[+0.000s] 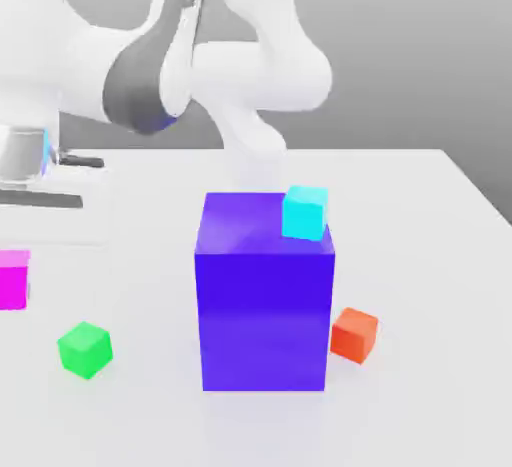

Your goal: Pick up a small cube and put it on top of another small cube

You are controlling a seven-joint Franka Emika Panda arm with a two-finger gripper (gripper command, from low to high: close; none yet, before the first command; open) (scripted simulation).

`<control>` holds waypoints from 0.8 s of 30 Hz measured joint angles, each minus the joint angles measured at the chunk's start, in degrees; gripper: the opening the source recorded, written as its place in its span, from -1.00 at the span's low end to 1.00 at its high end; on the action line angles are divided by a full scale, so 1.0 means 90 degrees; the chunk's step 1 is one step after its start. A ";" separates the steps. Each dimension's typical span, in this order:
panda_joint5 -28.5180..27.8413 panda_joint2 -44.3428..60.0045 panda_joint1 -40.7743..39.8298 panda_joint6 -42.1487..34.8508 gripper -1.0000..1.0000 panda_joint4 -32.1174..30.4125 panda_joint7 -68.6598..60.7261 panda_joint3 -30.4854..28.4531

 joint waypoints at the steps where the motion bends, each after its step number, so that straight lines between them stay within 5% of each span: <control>1: 0.0060 0.0013 0.0003 -0.0034 -1.00 -0.0093 -0.0136 -0.0042; 11: 0.0318 0.0467 0.0020 -0.0404 -1.00 -0.0767 -0.1010 -0.0162; 24: 0.1564 0.1777 -0.0087 0.0723 -1.00 -0.0711 -0.1928 0.0199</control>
